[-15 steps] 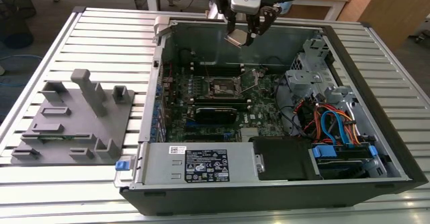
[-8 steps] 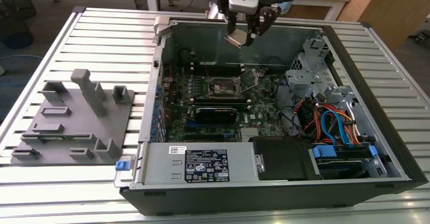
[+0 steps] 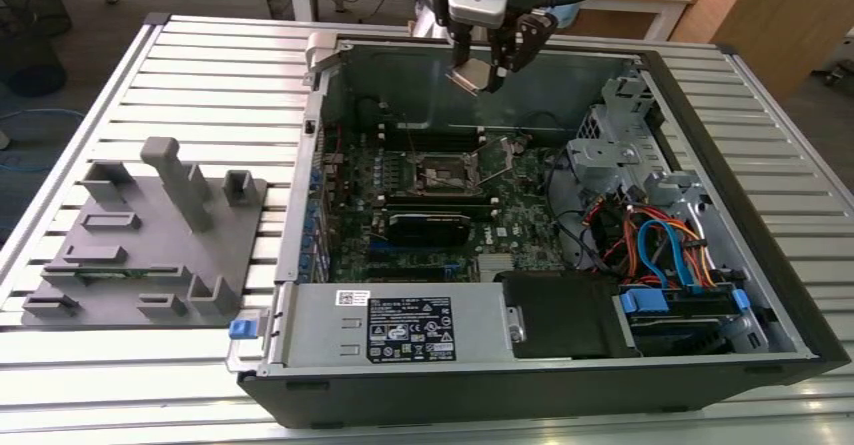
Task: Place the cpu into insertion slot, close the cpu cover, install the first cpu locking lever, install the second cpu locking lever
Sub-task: 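Place the cpu into insertion slot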
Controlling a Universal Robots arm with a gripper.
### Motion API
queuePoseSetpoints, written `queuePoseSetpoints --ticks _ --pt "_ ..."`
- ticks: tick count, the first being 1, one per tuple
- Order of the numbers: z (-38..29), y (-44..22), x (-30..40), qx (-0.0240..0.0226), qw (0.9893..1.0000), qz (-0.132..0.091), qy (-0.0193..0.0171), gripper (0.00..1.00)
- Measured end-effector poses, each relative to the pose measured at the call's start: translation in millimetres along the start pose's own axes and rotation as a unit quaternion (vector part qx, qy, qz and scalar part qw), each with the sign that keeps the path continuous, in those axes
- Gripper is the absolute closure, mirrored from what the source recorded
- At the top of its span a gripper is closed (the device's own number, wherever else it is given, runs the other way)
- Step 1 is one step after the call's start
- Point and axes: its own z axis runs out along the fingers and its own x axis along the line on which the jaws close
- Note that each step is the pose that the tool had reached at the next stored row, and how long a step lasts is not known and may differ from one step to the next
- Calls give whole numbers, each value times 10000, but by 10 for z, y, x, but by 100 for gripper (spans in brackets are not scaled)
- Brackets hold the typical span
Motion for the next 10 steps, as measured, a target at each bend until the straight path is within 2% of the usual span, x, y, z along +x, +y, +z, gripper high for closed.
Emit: queuePoseSetpoints --ticks 10 --pt "4 0 0 -7 9993 377 -33 46"
